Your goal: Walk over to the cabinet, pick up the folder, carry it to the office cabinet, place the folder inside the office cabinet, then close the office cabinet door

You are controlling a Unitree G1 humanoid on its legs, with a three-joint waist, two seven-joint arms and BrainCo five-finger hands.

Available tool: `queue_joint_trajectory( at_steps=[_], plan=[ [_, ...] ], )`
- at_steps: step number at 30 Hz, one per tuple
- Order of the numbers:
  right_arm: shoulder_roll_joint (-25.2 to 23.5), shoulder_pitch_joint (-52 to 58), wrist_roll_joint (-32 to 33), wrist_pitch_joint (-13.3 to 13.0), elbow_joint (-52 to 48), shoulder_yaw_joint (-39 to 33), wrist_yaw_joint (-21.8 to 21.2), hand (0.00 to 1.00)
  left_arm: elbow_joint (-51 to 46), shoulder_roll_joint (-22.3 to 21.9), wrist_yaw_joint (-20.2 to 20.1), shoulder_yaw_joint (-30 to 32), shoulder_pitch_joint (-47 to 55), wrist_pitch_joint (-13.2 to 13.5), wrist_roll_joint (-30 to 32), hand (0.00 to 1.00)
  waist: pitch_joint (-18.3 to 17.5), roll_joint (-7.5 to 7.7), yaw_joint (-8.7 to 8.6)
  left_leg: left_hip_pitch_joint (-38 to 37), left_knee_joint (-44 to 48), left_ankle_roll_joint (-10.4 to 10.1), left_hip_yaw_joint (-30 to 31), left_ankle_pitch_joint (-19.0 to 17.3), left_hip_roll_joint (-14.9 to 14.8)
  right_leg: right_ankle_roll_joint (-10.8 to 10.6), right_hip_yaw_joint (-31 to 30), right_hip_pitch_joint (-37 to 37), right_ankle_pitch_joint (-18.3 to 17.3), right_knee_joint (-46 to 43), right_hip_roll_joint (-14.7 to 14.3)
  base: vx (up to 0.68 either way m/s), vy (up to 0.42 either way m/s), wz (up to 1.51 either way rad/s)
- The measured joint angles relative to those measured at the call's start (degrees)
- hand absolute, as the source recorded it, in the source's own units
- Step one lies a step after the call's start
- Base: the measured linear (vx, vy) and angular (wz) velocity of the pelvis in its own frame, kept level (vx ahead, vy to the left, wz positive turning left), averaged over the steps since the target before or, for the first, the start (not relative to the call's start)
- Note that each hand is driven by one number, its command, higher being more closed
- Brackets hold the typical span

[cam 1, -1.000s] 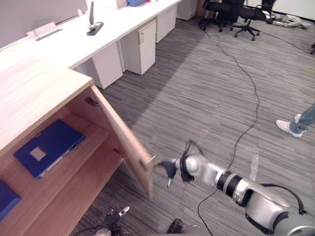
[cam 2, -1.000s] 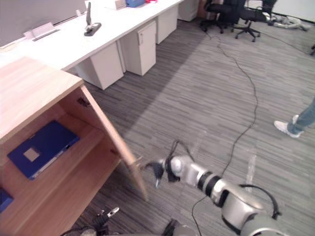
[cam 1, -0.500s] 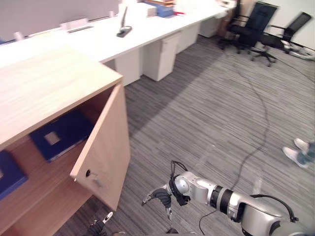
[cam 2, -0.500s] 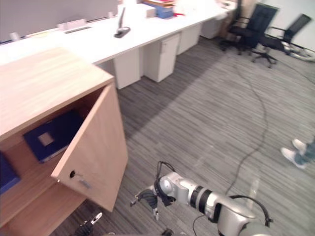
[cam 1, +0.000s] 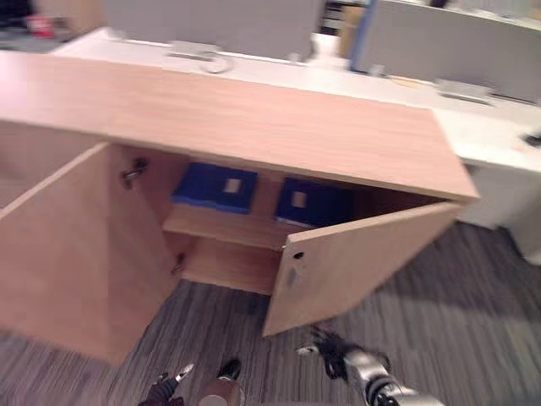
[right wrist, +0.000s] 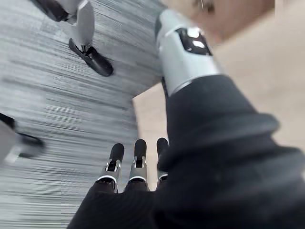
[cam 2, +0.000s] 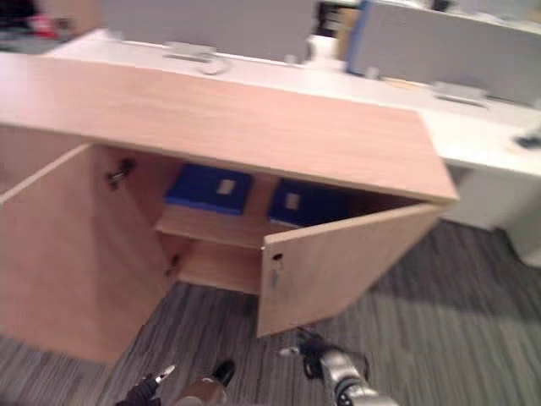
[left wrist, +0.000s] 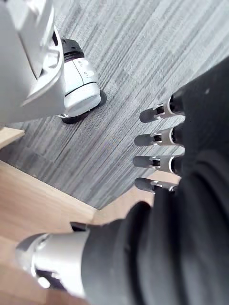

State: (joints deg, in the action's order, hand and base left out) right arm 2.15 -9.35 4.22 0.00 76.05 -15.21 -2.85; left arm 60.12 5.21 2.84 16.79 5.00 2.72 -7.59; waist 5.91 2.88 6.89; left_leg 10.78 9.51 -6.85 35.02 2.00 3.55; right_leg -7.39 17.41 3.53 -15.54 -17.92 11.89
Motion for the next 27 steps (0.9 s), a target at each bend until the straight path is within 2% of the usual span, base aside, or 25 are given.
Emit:
queue_joint_trajectory(
  at_steps=[1,2,3,4,5,6,7,8,9,10,11,12,13,14,15,16,17,18,19,21,22,25,27],
  plan=[
    [0.0,1.0,0.4,0.1,0.0,-1.0,1.5,0.0,0.0,-0.3,0.0,0.0,0.2,-0.1,-0.5,0.0,0.0,-0.73,-0.01,0.5,0.7,0.0,0.1,0.0,-0.3,0.3,1.8,0.4,-0.2,0.1,-0.6,-0.02,-0.245,1.24],
    [-0.3,2.7,-0.1,0.5,-0.1,-1.7,4.0,0.0,0.0,-0.9,0.1,-0.1,0.3,-0.1,-1.9,0.0,0.5,-1.75,-0.18,1.1,0.7,-0.9,1.0,0.6,-1.1,0.9,4.7,1.6,-0.5,0.7,-1.9,0.01,-0.233,1.01],
    [-0.4,3.4,-1.3,0.7,-1.7,-1.8,5.9,0.0,-0.2,-1.1,0.1,-0.1,0.7,0.0,-3.4,0.0,0.6,-2.1,-0.12,1.2,-0.2,-2.9,2.3,2.0,-1.9,1.2,6.6,2.5,-0.7,1.1,-3.0,0.03,-0.225,0.94],
    [-0.6,3.9,-1.4,0.7,-2.5,-1.7,6.6,0.0,-0.1,-1.2,0.1,-0.1,1.0,0.0,-4.2,0.0,0.7,-2.03,-0.17,1.1,-0.8,-3.9,2.7,2.8,-2.0,1.3,7.8,3.2,-0.8,1.5,-3.4,0.05,-0.213,0.89],
    [-0.9,4.8,-1.0,0.3,-3.9,-1.6,7.0,0.0,-0.2,-0.9,0.1,-0.6,1.1,0.1,-5.6,0.0,0.9,-1.69,-0.04,0.9,-2.3,-3.9,2.7,4.3,-1.9,1.4,9.8,4.3,-1.1,1.9,-3.6,0.05,-0.19,0.88],
    [-1.2,5.4,-0.9,0.0,-4.3,-1.5,6.8,0.0,-0.2,-0.5,0.2,-1.1,1.1,0.2,-6.2,0.0,1.5,-1.17,0.06,0.9,-3.3,-3.6,1.9,5.9,-1.6,1.5,11.7,5.0,-1.3,2.1,-3.5,0.07,-0.21,1.22],
    [-1.6,5.5,-0.9,-0.2,-4.4,-1.5,6.5,0.0,-0.2,0.2,0.2,-1.8,0.9,0.4,-6.3,0.0,2.4,-0.41,-0.07,1.0,-4.7,-1.7,-2.1,9.0,-0.8,1.5,14.6,6.5,-1.3,2.6,-2.8,0.05,-0.143,1.0],
    [-1.7,5.5,-0.9,-0.1,-4.4,-1.5,6.3,0.0,-0.1,0.3,0.2,-2.1,0.9,0.5,-6.3,0.0,2.7,-0.24,-0.19,0.9,-5.7,-0.2,-5.4,10.4,-0.7,1.5,15.8,7.0,-1.3,2.6,-2.4,0.05,-0.088,1.05],
    [-1.7,5.5,-1.5,-0.1,-4.4,-1.5,6.0,0.0,-0.1,0.4,0.4,-2.3,0.9,0.5,-6.4,0.0,3.0,-0.29,-0.23,0.9,-7.3,2.5,-13.4,12.5,-0.4,1.5,18.0,7.6,-1.3,2.6,-1.8,0.04,0.0,0.79],
    [-1.9,5.1,-2.6,-0.1,-4.4,-1.4,5.7,0.0,0.1,0.8,0.4,-2.4,0.7,0.4,-6.8,0.0,3.9,0.22,-0.42,1.8,-4.8,7.6,-25.4,9.4,-0.9,1.5,19.7,7.8,-1.2,2.5,-0.9,0.03,0.041,0.75],
    [-2.2,4.9,-3.3,-0.1,-4.4,-1.4,5.5,0.0,0.1,1.1,0.5,-2.4,0.5,0.2,-6.9,0.0,4.4,0.56,-0.64,3.5,-0.4,9.7,-32.2,6.8,-1.8,1.5,20.8,8.4,-1.2,2.3,-0.3,0.04,0.072,0.67],
    [-2.2,4.5,-3.3,-0.1,-4.4,-1.5,5.3,0.0,0.1,1.4,0.5,-2.5,0.5,0.0,-6.9,0.0,4.8,0.81,-0.95,6.1,11.0,11.4,-44.0,0.7,-4.8,1.5,22.8,9.7,-1.2,2.1,1.0,0.11,0.084,0.58],
    [-1.9,4.8,-3.2,0.0,-4.4,-1.5,5.2,0.0,0.2,1.3,0.6,-2.5,1.1,0.0,-6.9,0.0,4.7,0.69,-1.13,6.2,19.3,11.5,-50.8,-4.0,-7.0,1.4,23.8,10.8,-1.2,2.0,1.9,0.16,0.093,0.52],
    [-1.8,5.1,-3.1,0.0,-4.5,-1.5,5.1,0.0,0.4,1.2,0.5,-2.5,1.3,0.0,-6.9,0.0,4.7,0.61,-1.23,6.0,21.8,11.3,-52.6,-6.5,-7.8,1.2,24.3,11.3,-1.3,1.9,2.2,0.3,0.206,0.57],
    [-1.5,5.4,-2.9,-0.1,-5.1,-1.8,5.1,0.0,1.2,1.0,0.5,-2.6,1.6,0.0,-6.9,0.0,4.1,-0.74,-1.64,5.4,21.2,11.5,-53.6,-11.1,-8.2,0.5,25.7,11.3,-1.6,0.8,1.9,0.33,0.26,0.77],
    [-2.1,5.5,-2.7,0.0,-5.3,-3.7,5.1,0.0,2.1,1.8,0.4,-2.4,0.8,-0.1,-7.0,0.0,4.6,0.9,-1.72,5.1,18.3,12.3,-52.2,-10.6,-5.3,0.6,26.3,11.0,-1.6,0.2,2.9,0.27,0.228,0.81],
    [-2.4,5.6,-2.5,0.1,-5.3,-4.2,5.1,0.0,2.3,2.0,0.4,-2.3,0.7,-0.1,-7.0,0.0,4.5,1.22,-1.75,4.9,17.2,12.5,-51.6,-10.0,-4.3,1.1,26.4,10.8,-1.4,0.2,3.3,0.18,0.143,0.92],
    [-2.9,6.3,-1.9,0.2,-5.3,-6.2,5.0,0.0,2.3,2.3,0.3,-2.4,0.7,-0.1,-7.1,0.0,3.9,2.07,-2.21,3.7,12.2,13.3,-49.8,-7.6,-1.1,1.6,26.3,10.3,-0.9,0.5,3.9,0.11,0.088,0.94],
    [-2.7,6.5,-1.1,0.2,-5.5,-6.2,4.9,0.0,2.2,2.3,0.1,-2.4,0.7,-0.2,-7.6,0.0,3.9,1.87,-2.39,1.9,7.6,13.6,-48.3,-5.4,1.1,1.6,26.3,9.5,-1.0,0.3,4.4,0.13,0.106,0.99],
    [-2.5,6.6,-0.8,0.2,-5.8,-6.3,4.6,0.0,2.2,2.2,0.0,-2.5,1.1,-0.3,-8.8,0.0,3.9,1.73,-2.42,-1.4,2.2,13.6,-46.5,-3.3,3.9,1.6,26.5,8.6,-1.0,-1.5,5.5,0.1,0.082,0.75],
    [-2.4,6.8,-0.7,0.2,-6.2,-7.4,4.5,0.0,2.1,1.9,-0.1,-2.3,1.3,-0.5,-10.1,0.0,3.6,1.28,-2.49,-3.2,0.1,14.3,-45.4,-2.6,5.1,1.6,26.6,8.3,-1.0,-2.8,6.6,0.09,0.077,0.61],
    [-2.5,6.9,-0.6,0.1,-6.8,-8.2,4.3,0.0,-1.0,0.5,-0.2,-1.5,2.8,-0.7,-12.6,0.0,2.1,-0.45,-2.44,-5.1,-2.0,14.3,-44.8,-2.4,6.1,1.9,26.5,7.7,-0.8,-3.6,8.4,0.07,0.057,0.16],
    [-2.2,6.9,-0.6,0.1,-7.0,-8.2,4.2,0.0,-3.3,-0.6,-0.2,-0.5,3.2,-0.7,-14.2,0.0,1.9,-0.93,-2.6,-5.9,-2.8,14.2,-45.0,-2.1,6.2,1.9,26.5,7.3,-0.7,-3.6,8.8,0.02,0.009,-0.03]
  ],
)
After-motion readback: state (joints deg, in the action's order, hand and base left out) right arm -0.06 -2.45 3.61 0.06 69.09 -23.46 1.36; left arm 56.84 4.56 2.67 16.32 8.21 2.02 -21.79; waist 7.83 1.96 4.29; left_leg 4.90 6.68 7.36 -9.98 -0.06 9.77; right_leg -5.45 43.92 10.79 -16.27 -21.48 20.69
